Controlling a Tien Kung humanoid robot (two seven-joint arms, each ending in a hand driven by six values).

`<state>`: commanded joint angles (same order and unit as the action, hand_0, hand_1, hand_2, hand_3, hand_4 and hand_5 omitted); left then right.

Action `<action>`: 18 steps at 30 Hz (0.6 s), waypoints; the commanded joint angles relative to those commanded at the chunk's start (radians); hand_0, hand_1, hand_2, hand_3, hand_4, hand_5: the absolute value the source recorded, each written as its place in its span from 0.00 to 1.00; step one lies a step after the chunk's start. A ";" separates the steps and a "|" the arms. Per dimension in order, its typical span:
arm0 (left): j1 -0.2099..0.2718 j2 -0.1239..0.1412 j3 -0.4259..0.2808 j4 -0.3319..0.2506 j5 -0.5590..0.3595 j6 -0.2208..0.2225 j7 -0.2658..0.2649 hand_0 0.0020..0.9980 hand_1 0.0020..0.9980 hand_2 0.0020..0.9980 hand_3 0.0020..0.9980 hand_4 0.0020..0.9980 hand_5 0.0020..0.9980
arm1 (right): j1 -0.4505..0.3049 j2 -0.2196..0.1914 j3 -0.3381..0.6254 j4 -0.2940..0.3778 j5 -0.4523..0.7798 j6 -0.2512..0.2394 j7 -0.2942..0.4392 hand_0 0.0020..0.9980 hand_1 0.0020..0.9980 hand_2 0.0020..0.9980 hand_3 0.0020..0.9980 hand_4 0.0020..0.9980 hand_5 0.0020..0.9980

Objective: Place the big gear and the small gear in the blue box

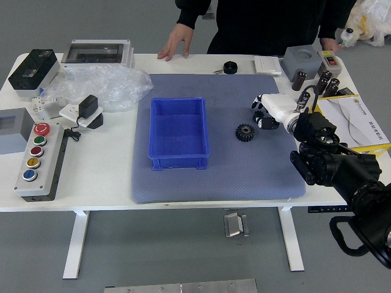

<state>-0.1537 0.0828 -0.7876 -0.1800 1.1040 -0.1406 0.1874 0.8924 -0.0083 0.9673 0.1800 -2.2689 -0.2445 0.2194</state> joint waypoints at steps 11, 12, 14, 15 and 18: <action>0.003 0.001 -0.001 0.000 -0.003 0.001 -0.002 0.91 0.90 0.87 0.88 0.80 0.34 | 0.022 -0.029 -0.176 0.002 0.104 -0.028 -0.006 0.57 0.54 0.64 0.67 0.51 0.18; 0.003 0.001 -0.001 0.000 -0.004 0.001 -0.002 0.91 0.90 0.87 0.88 0.80 0.34 | 0.025 -0.033 -0.197 0.005 0.124 -0.029 -0.007 0.57 0.54 0.64 0.67 0.51 0.18; 0.005 0.001 -0.002 0.000 -0.006 0.002 -0.003 0.91 0.90 0.87 0.88 0.80 0.34 | 0.031 -0.048 -0.245 0.018 0.170 -0.026 -0.012 0.57 0.54 0.64 0.67 0.51 0.18; 0.006 0.002 -0.003 0.000 -0.007 0.002 -0.003 0.91 0.90 0.87 0.88 0.80 0.34 | 0.035 -0.057 -0.270 0.028 0.195 -0.023 -0.016 0.57 0.54 0.64 0.67 0.51 0.18; 0.011 0.006 -0.004 0.000 -0.014 0.003 -0.004 0.91 0.89 0.87 0.88 0.79 0.34 | 0.043 -0.090 -0.340 0.069 0.265 -0.011 -0.033 0.59 0.54 0.66 0.67 0.62 0.25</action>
<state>-0.1426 0.0885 -0.7914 -0.1800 1.0903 -0.1373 0.1832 0.9356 -0.0986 0.6277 0.2492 -2.0044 -0.2553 0.1867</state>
